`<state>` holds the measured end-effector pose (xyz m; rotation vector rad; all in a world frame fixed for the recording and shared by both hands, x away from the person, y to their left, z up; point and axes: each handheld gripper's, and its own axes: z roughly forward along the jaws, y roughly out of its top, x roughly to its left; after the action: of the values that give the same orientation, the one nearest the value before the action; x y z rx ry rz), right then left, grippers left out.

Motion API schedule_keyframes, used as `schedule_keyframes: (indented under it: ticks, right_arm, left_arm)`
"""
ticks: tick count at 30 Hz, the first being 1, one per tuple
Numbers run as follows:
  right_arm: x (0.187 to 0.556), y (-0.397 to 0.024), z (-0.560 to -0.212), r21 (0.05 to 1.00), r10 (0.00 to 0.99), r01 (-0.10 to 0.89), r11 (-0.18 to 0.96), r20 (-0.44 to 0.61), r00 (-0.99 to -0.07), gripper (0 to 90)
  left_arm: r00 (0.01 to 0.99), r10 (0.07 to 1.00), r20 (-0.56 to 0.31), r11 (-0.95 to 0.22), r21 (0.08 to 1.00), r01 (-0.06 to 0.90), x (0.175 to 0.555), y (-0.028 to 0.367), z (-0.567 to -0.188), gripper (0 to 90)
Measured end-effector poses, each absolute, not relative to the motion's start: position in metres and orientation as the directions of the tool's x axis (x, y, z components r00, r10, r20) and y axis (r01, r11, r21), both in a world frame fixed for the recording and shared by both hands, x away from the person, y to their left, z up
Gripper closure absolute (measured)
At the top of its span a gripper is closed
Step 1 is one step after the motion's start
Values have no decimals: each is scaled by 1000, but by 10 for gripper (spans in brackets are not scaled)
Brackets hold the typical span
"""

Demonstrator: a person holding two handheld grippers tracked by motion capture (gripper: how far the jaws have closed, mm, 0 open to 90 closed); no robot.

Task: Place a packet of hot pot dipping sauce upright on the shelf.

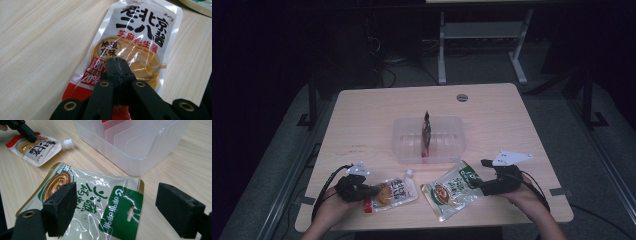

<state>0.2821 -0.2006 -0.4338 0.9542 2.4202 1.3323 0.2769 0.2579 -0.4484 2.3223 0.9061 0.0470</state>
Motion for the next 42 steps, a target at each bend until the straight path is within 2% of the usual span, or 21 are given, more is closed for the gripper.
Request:
schedule_keyframes:
  ticks: [5, 11, 16, 27, 32, 42]
  right_arm:
    - [281, -197, -432, 808, 623, 442, 389, 123, -772, 171]
    - [281, -191, -431, 803, 610, 446, 396, 134, -781, 191]
    - [281, -172, -425, 798, 577, 430, 422, 129, -806, 181]
    - [292, -111, -419, 777, 446, 393, 492, 162, -880, 160]
    - [302, -80, -421, 770, 397, 381, 511, 182, -900, 161]
    - [306, -43, -434, 733, 347, 394, 555, 227, -910, 161]
  left_arm:
    - [762, 612, -213, -549, 579, 603, 277, 263, -445, 897]
    - [760, 611, -220, -494, 644, 584, 270, 277, -429, 866]
    - [780, 597, -186, -520, 651, 553, 261, 283, -423, 895]
    - [771, 612, -177, -524, 638, 563, 255, 290, -429, 897]
    - [784, 603, -150, -572, 603, 556, 255, 288, -434, 897]
    - [789, 601, -131, -617, 551, 562, 257, 282, -444, 897]
